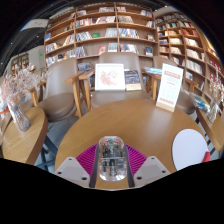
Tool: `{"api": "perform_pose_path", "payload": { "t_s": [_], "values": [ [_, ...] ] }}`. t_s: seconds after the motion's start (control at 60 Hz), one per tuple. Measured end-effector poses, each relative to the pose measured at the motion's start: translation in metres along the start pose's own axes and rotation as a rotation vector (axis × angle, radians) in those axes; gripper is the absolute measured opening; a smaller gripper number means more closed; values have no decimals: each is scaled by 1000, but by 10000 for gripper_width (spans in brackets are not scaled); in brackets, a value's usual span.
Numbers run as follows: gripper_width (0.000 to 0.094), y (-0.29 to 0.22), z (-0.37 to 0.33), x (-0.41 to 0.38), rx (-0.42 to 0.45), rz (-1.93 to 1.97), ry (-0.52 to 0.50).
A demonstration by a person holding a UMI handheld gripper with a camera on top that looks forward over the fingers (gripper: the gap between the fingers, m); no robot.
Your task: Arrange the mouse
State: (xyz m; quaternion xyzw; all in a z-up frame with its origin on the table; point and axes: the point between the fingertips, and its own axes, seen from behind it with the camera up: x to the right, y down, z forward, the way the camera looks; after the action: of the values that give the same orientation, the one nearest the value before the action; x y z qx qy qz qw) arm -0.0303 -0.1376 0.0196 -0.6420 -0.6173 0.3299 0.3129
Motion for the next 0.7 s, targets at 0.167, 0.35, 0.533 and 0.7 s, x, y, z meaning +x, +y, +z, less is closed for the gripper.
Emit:
{"api": "perform_pose_path", "payload": {
  "t_s": [0.167, 0.35, 0.533, 0.7],
  "values": [
    [434, -58, -50, 71, 91, 23, 24],
    [434, -87, -66, 197, 134, -10, 146],
    [433, -56, -47, 282, 83, 18, 198],
    [431, -6, -19, 310, 15, 40, 181]
  ]
}}
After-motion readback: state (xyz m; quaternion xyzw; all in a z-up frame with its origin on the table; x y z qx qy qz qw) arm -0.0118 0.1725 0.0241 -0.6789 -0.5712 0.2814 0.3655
